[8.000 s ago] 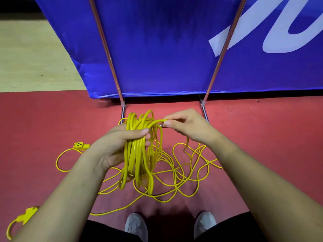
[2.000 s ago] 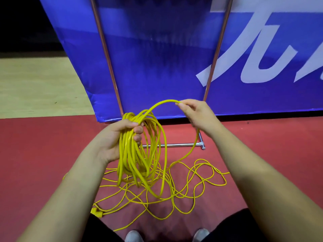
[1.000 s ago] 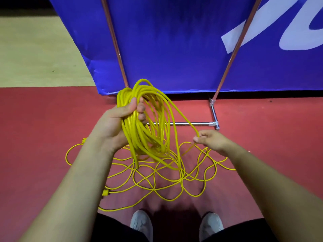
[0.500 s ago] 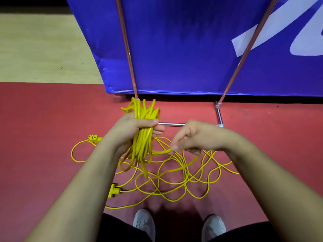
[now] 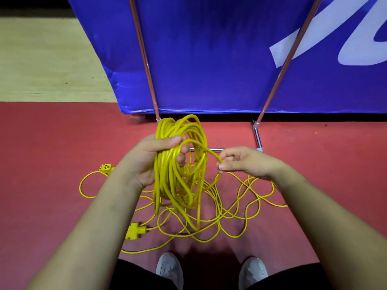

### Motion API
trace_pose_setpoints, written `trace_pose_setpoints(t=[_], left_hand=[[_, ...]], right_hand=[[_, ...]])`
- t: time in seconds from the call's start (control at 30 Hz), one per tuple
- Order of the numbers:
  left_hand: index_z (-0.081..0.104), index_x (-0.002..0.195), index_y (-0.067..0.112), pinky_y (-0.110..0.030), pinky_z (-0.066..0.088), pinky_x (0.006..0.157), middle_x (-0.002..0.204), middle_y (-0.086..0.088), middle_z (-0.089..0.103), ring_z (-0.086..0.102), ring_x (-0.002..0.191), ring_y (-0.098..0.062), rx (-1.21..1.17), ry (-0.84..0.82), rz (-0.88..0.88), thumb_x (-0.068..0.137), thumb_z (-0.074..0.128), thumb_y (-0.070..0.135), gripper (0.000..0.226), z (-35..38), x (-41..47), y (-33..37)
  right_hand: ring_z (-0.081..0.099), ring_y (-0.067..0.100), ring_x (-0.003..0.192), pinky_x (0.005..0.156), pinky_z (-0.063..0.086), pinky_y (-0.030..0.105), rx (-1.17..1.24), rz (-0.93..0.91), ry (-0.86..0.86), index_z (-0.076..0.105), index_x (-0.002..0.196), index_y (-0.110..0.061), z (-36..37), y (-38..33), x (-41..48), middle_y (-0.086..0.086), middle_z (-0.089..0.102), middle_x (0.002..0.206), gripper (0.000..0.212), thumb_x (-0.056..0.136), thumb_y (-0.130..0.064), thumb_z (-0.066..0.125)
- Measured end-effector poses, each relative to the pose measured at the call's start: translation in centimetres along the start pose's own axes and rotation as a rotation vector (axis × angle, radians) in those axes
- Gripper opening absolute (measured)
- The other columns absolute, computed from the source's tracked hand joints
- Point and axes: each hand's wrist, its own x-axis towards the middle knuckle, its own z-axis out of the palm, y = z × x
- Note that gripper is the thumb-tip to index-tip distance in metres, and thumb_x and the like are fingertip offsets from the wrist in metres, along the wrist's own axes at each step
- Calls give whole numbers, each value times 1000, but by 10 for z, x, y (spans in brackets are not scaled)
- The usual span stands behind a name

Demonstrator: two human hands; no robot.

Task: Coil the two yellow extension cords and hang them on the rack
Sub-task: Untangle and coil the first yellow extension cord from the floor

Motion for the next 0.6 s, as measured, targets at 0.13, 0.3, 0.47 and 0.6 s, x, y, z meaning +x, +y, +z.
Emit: trace_pose_setpoints(t=[0.13,0.3,0.47,0.6], left_hand=[[74,78,3,-28,56,49,71,-13,71,67,52,-19,181,146,-71,70,71,7,10,3,-1,-1],[73,79,0,-35,59,53,78,-22,72,72,64,-27,147,166,-136,72,60,6,16,5,-5,-1],[76,81,2,-32,60,59,81,-20,73,73,68,-27,236,83,-169,74,62,4,16,9,-3,-10],[70,74,5,-26,51,46,62,-10,61,59,47,-20,257,57,-167,68,75,10,9,10,-3,-13]], right_hand=[[59,23,64,71,51,33,218,-69,153,60,90,-10,1,1,2,4,57,68,5,87,-14,60],[19,10,49,49,13,27,425,-228,233,66,97,-3,-4,-33,-5,1,28,58,16,92,-14,56],[28,13,44,46,22,26,-79,-187,48,72,88,-1,22,-74,-22,-4,38,49,13,91,-10,63],[46,5,44,48,40,21,-305,-244,68,68,79,1,41,-93,-21,-6,54,53,22,89,-19,69]])
